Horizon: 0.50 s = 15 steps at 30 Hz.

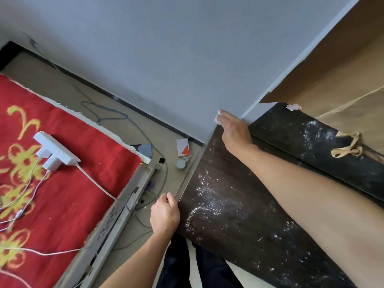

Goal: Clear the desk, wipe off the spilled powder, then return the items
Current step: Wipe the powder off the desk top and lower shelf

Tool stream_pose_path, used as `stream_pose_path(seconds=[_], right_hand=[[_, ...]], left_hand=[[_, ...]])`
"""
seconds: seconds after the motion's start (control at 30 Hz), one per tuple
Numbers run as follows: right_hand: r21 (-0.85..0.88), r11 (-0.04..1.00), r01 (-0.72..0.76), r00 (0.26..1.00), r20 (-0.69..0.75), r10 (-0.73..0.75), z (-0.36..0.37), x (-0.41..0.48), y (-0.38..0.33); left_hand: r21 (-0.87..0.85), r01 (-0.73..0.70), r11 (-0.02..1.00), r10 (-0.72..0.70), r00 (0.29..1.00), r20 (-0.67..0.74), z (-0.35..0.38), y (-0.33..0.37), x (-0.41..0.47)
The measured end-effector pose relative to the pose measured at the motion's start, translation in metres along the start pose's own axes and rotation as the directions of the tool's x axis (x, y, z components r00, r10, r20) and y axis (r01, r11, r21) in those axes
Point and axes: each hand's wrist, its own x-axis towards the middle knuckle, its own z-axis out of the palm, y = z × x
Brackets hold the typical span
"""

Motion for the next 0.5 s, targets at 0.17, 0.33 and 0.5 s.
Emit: stream_pose_path(seconds=[0.17, 0.33, 0.5], right_hand=[[0.066, 0.966, 0.251, 0.965, 0.06, -0.254, 0.023, -0.073, -0.007], [0.173, 0.866, 0.469, 0.846, 0.192, -0.497, 0.005, -0.114, -0.003], [0.025, 0.999, 0.044, 0.999, -0.007, -0.044, -0.002, -0.036, 0.03]], left_hand=[[-0.003, 0.004, 1.0, -0.004, 1.0, -0.006, 0.0, 0.0, 0.001], [0.008, 0.002, 1.0, -0.002, 1.0, -0.003, -0.001, 0.002, -0.002], [0.018, -0.007, 1.0, 0.008, 0.999, -0.04, 0.001, 0.003, -0.002]])
